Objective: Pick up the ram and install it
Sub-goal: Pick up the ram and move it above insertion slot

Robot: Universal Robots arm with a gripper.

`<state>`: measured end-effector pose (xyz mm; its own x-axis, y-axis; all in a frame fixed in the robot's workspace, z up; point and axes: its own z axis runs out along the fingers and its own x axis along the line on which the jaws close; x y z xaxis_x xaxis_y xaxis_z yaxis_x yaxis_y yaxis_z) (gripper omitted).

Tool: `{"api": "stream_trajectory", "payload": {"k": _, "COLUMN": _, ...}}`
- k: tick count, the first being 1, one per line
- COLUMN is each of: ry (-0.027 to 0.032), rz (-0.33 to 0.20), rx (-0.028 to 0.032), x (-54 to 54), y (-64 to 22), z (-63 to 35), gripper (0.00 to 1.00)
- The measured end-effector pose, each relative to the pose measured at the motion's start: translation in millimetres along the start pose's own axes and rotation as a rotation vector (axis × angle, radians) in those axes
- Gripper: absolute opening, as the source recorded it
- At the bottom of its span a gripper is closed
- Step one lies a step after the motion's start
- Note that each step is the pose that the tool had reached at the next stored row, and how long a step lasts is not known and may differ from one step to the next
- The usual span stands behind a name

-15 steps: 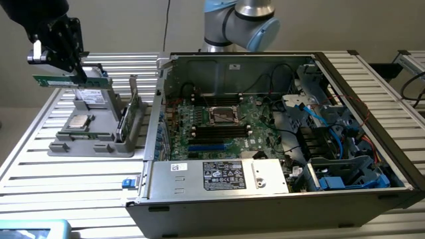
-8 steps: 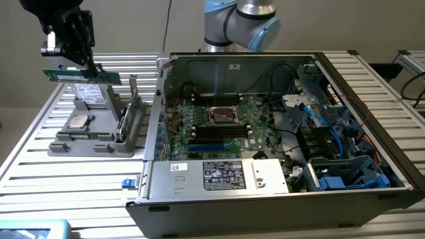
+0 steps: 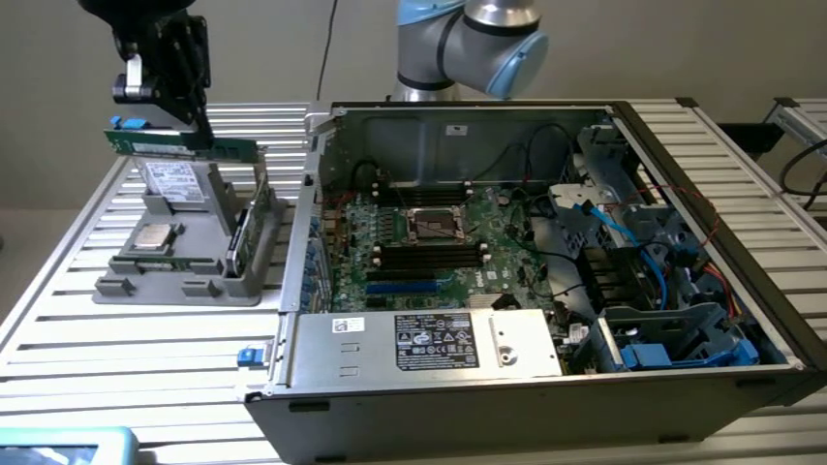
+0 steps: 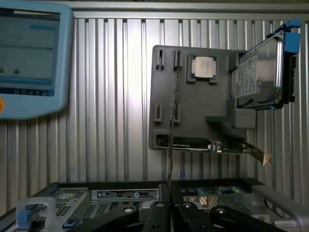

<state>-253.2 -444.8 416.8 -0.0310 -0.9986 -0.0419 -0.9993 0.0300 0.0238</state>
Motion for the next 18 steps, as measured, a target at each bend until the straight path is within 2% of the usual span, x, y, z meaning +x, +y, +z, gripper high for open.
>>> {"api": "stream_trajectory", "payload": {"k": 7, "ry": 0.0029, "rz": 0.0, "rx": -0.0017, "x": 1.2, "y": -20.3, "z": -2.7, "gripper": 0.13}}
{"api": "stream_trajectory", "payload": {"k": 10, "ry": 0.0088, "rz": 0.0, "rx": -0.0016, "x": 1.0, "y": -29.5, "z": -2.9, "gripper": 0.13}}
{"api": "stream_trajectory", "payload": {"k": 11, "ry": 0.0136, "rz": 0.0, "rx": -0.0014, "x": 0.9, "y": -33.0, "z": -3.0, "gripper": 0.13}}
{"api": "stream_trajectory", "payload": {"k": 16, "ry": 0.0454, "rz": 0.001, "rx": -0.0005, "x": 0.3, "y": -54.3, "z": -3.5, "gripper": 0.13}}
{"api": "stream_trajectory", "payload": {"k": 18, "ry": 0.0537, "rz": 0.001, "rx": -0.0002, "x": 0.1, "y": -63.4, "z": -3.7, "gripper": 0.13}}
